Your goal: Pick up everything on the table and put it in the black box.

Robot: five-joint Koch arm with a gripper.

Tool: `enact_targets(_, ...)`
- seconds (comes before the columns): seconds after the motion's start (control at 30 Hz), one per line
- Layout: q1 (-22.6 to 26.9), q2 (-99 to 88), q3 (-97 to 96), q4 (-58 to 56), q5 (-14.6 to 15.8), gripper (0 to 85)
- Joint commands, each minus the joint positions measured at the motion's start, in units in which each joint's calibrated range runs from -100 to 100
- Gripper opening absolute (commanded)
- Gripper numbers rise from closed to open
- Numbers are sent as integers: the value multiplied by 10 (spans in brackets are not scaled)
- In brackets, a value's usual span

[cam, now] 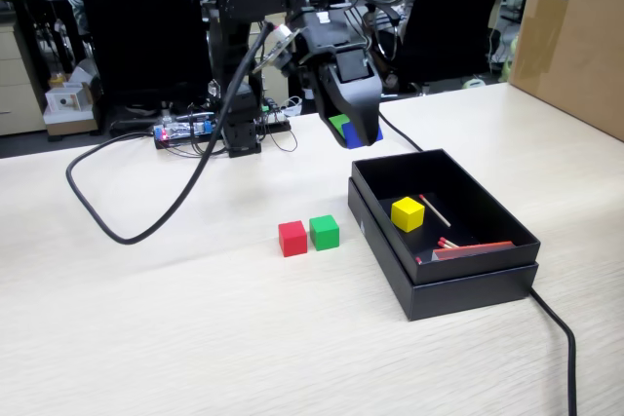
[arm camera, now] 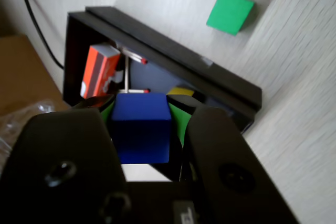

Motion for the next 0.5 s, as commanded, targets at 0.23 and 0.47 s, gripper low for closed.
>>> enact_targets(0.23, 59, 213, 124, -1, 32, 9)
enact_targets(0.47, 63, 291, 138, -2, 41, 11)
